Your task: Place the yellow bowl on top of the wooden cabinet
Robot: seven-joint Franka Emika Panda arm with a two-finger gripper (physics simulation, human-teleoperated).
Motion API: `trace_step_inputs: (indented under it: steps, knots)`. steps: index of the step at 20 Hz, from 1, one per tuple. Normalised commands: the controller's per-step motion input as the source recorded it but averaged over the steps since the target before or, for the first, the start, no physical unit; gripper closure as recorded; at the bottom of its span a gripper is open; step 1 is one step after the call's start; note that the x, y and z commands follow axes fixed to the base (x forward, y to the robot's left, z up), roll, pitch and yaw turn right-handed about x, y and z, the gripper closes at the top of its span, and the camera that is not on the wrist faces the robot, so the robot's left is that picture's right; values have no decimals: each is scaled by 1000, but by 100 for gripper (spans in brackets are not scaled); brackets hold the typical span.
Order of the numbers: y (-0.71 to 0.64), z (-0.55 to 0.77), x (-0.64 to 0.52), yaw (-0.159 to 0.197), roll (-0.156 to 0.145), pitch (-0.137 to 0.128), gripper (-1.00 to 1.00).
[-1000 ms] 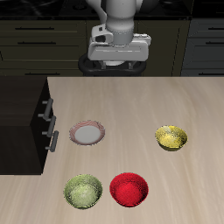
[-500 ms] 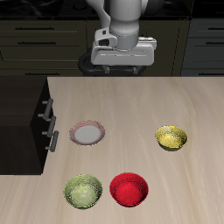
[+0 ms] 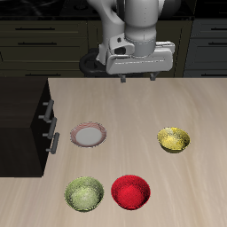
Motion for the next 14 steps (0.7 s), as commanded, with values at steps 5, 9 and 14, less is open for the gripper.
trace_step_inputs:
  steps: [5,9,14]
  knots:
    - [290,-123,268,28,3,20,-100]
    - [199,-45,169,32,1,3,-100]
    - [251,-65,191,9,-6,15,-100]
